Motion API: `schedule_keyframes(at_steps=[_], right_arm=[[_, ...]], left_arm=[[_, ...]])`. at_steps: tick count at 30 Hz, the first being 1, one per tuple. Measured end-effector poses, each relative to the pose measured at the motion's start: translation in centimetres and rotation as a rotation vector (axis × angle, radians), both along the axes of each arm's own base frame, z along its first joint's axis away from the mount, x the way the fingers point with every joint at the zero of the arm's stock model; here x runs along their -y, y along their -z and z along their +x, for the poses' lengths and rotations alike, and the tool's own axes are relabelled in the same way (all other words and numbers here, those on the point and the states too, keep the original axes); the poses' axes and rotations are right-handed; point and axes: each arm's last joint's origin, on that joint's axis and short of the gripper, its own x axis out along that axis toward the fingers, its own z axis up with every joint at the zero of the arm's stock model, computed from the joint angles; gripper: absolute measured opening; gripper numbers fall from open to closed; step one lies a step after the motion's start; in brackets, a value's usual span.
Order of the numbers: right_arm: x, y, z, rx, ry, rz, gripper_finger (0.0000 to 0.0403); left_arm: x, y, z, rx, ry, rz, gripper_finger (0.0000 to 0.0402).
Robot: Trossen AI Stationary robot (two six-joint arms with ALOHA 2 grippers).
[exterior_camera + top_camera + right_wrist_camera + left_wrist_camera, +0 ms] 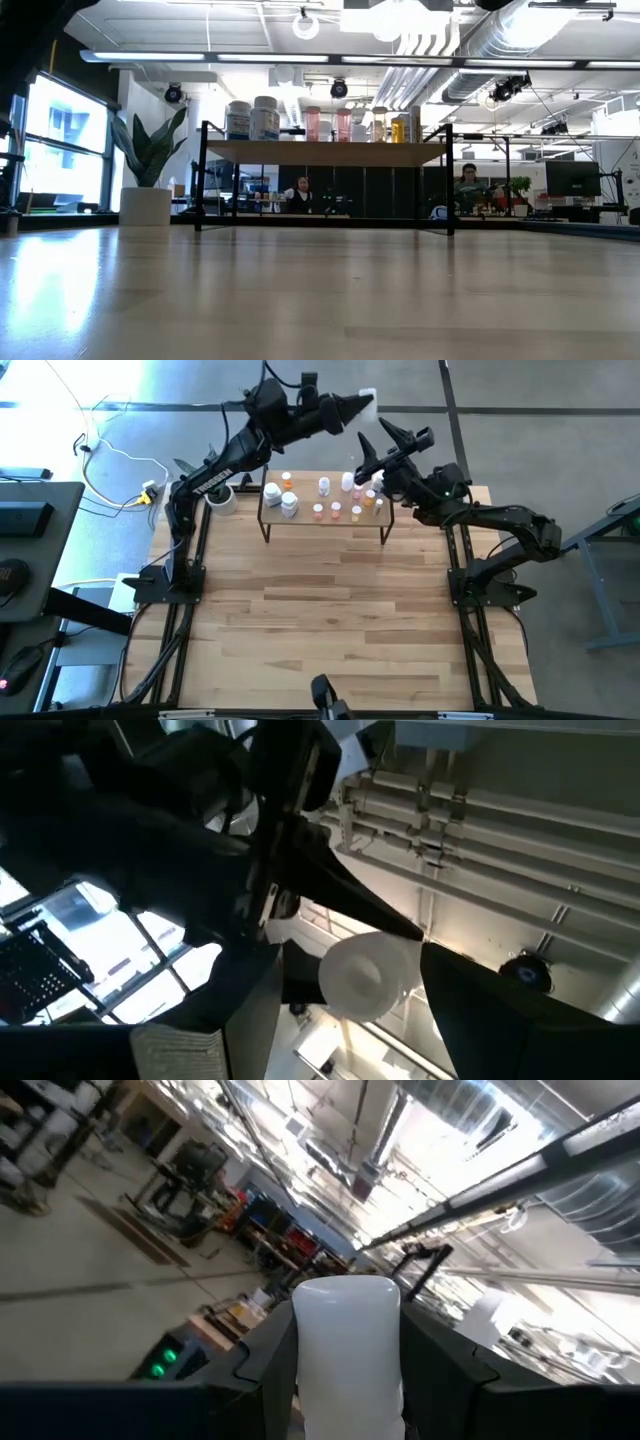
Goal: Pick and place medicine bottles onto shelf by color
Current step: Adjust the white pill bottle on the shelf
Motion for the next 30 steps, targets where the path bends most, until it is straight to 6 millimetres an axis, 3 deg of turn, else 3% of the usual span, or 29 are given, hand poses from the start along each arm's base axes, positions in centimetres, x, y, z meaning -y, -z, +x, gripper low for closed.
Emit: schedule_keyframes(at_steps=[4, 22, 30], right_arm=[[0.1, 0.0, -0.1, 0.003, 0.024, 0.002, 0.0229], [0.4, -0.3, -0.6, 0.051, 0.128, 0.006, 0.0228], [0.4, -0.3, -0.5, 0.047, 0.142, 0.021, 0.0161]], left_arm=[[0.7, 0.7, 1.4, 0.013, 0.019, -0.019, 0.0138], [1.2, 1.2, 2.4, 0.030, -0.008, -0.050, 0.0138], [1.1, 1.2, 2.5, 0.034, -0.032, -0.048, 0.0138]])
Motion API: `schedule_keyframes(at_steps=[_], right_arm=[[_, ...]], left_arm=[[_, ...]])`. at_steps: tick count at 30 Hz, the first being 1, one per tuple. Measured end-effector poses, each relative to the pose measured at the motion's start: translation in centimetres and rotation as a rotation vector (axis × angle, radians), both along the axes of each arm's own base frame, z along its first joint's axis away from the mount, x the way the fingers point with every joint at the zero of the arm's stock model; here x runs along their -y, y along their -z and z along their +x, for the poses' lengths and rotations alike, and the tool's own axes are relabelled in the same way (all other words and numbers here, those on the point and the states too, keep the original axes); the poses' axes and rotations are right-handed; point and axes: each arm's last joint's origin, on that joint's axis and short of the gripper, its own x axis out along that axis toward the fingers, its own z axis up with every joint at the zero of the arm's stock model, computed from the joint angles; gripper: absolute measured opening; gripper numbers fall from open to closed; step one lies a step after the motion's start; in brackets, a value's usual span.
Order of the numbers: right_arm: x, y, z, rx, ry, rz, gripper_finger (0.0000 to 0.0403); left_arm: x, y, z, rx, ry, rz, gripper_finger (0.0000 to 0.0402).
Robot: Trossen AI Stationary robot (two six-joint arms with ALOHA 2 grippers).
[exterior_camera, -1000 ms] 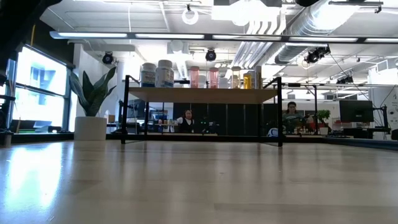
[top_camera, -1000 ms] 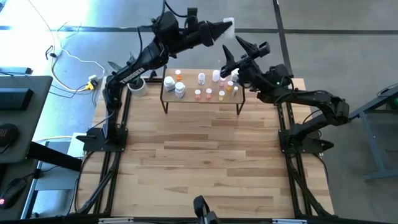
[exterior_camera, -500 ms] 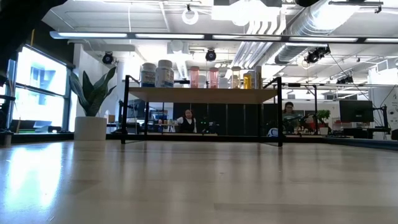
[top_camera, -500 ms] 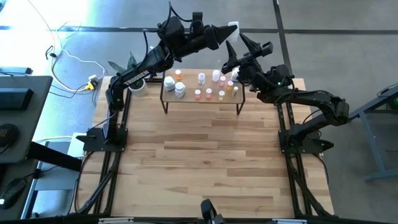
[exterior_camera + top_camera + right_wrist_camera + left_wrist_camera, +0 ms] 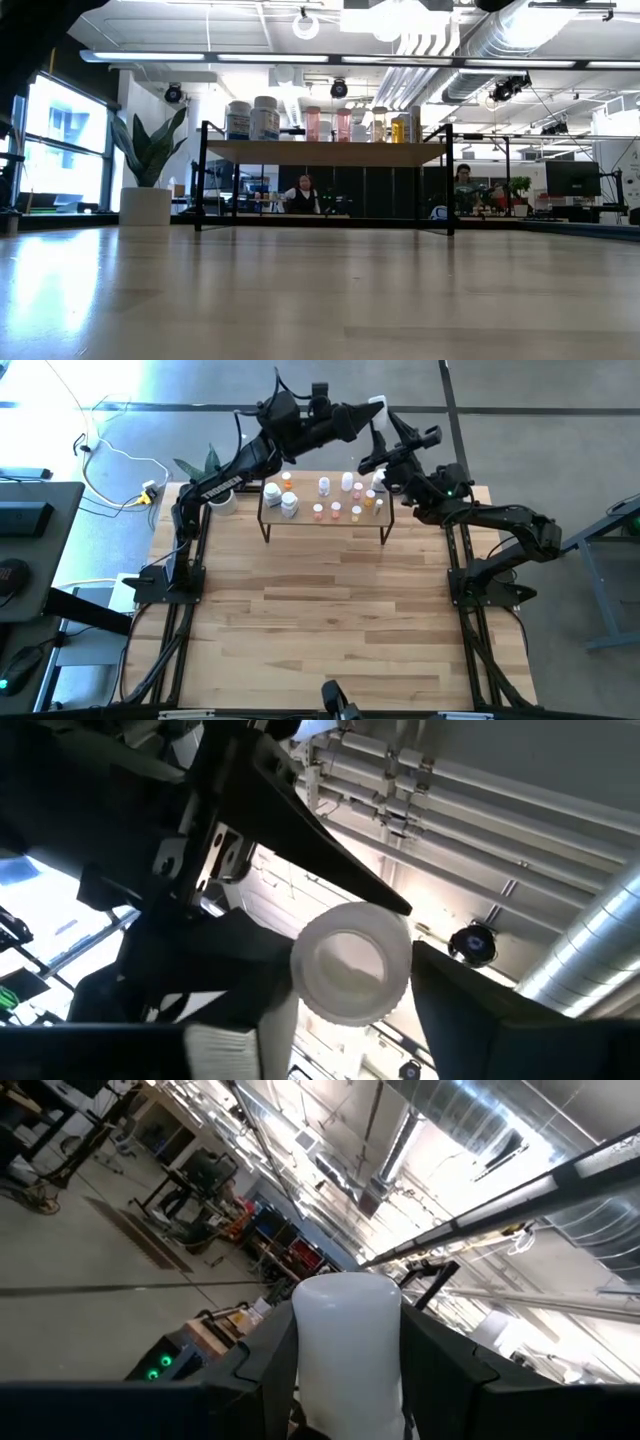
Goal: Pick and place medicine bottles onto shelf by color
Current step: Adjust the white pill bottle on the shelf
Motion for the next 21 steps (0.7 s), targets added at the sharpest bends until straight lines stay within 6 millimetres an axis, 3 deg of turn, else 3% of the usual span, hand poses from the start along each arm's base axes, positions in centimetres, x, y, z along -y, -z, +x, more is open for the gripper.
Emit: schedule_keyframes(at_steps=[4, 12, 21], right_arm=[[0.02, 0.02, 0.02, -0.004, -0.002, -0.002, 0.0139], [-0.01, -0.03, -0.02, -0.001, -0.006, -0.001, 0.0134], [0.08, 0.07, 0.00, 0.005, 0.025, 0.037, 0.0128]], left_arm=[[-0.05, -0.02, -0.04, 0.001, -0.001, 0.000, 0.0138], [-0.01, -0.09, -0.10, -0.001, -0.001, 0.009, 0.0138], [-0.36, -0.07, -0.28, -0.078, -0.061, 0.170, 0.0139]])
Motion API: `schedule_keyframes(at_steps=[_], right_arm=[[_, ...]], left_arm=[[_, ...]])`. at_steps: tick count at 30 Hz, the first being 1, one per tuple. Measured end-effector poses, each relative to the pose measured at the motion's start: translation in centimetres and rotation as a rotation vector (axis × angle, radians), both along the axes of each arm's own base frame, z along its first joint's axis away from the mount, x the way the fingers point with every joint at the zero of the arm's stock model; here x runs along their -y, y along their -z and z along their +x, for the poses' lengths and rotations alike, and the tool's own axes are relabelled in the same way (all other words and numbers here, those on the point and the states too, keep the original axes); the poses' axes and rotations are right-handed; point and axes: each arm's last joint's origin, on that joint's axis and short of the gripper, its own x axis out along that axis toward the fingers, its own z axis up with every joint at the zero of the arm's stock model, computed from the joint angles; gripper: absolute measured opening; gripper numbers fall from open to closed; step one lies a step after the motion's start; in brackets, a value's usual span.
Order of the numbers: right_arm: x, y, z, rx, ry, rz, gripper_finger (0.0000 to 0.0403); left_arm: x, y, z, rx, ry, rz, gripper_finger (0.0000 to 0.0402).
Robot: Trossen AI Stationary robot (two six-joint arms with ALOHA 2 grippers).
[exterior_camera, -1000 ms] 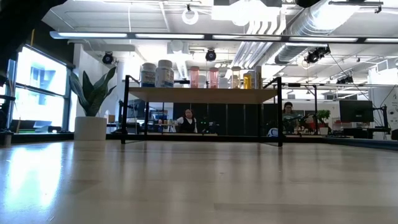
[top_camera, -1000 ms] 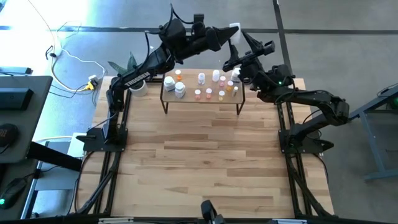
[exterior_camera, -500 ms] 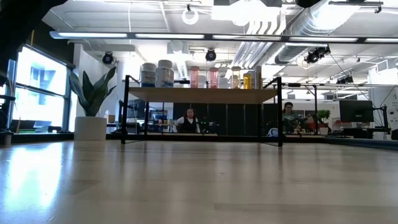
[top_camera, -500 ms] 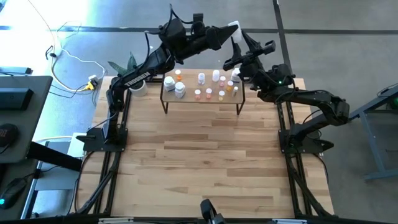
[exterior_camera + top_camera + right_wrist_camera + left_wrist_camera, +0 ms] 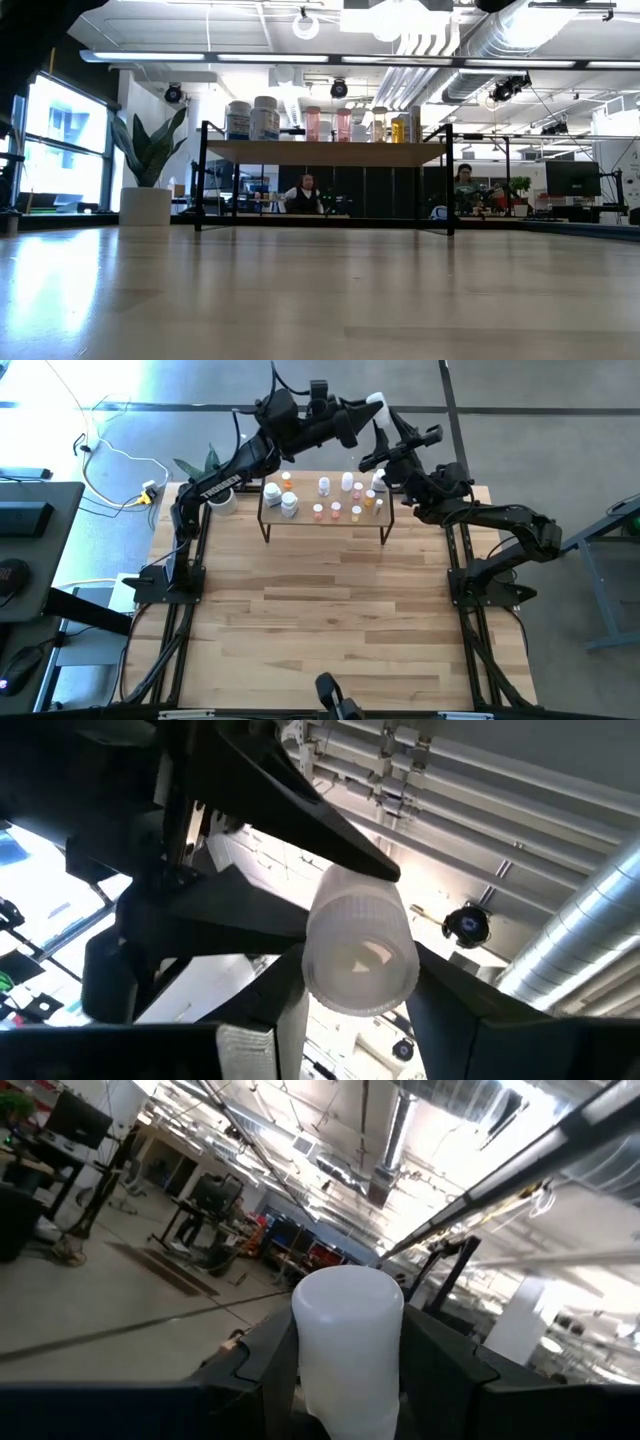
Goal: Pick and place medicine bottles onto shelf by color
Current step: Adjust the white pill bottle on the shelf
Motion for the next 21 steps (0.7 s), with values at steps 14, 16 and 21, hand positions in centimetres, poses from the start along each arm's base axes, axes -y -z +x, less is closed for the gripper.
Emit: schedule_keyframes(at_steps=[14, 16, 21], right_arm=[[-0.2, 0.2, 0.3, -0.015, 0.005, 0.028, 0.0143], [-0.2, 0.2, 0.3, -0.016, 0.003, 0.027, 0.0151], [-0.7, 0.1, 0.4, -0.003, -0.007, 0.034, 0.0170]], left_arm=[[-0.7, 0.2, -0.5, -0.049, 0.010, 0.012, 0.0155], [-0.8, 0.2, -0.5, -0.049, 0.023, 0.011, 0.0149], [-1.1, 0.3, -0.6, -0.038, 0.056, -0.016, 0.0137]])
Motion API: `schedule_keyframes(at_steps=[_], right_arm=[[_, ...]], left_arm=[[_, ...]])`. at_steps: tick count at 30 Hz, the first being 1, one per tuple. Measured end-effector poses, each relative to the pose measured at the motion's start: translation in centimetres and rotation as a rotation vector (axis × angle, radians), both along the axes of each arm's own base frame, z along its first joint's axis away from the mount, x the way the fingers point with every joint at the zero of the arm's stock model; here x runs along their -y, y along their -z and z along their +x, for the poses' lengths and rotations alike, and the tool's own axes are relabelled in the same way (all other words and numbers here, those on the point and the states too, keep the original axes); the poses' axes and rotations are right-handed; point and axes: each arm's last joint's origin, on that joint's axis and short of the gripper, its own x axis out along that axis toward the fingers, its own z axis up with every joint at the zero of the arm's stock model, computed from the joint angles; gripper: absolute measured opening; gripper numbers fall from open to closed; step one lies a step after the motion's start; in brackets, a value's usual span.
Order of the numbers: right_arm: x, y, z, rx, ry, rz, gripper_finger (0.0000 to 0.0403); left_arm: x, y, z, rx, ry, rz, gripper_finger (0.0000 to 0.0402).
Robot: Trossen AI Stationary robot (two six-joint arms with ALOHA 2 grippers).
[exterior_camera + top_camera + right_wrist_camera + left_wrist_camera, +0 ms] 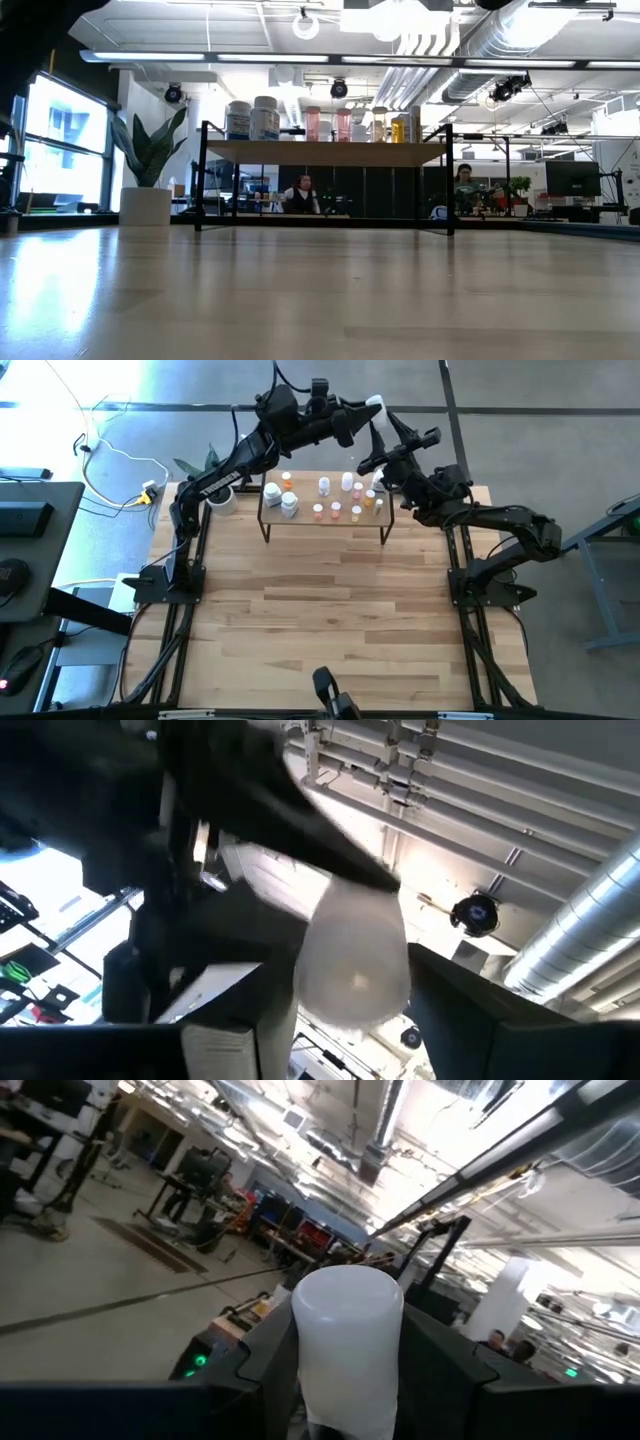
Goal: Pick and place medicine bottles onto shelf by color
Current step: Adjust the white pill bottle on the shelf
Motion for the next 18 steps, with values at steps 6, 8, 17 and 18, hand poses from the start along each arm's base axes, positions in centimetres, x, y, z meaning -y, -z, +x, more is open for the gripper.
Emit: schedule_keyframes(at_steps=[6, 8, 17, 18], right_arm=[[-1.1, 0.0, 0.3, -0.018, 0.027, -0.014, 0.0191], [-1.2, 0.0, 0.3, -0.030, 0.055, -0.016, 0.0194], [-0.8, 0.0, 0.1, -0.018, 0.123, 0.027, 0.0195], [-0.8, 0.0, 0.1, -0.015, 0.119, 0.026, 0.0195]], left_arm=[[-0.6, 0.4, 0.1, -0.008, -0.016, -0.020, 0.0137], [-0.4, 0.3, 0.0, 0.002, -0.001, -0.023, 0.0137], [-0.3, 0.2, 0.0, 0.009, 0.043, -0.024, 0.0137], [-0.3, 0.2, 0.0, 0.009, 0.043, -0.024, 0.0137]])
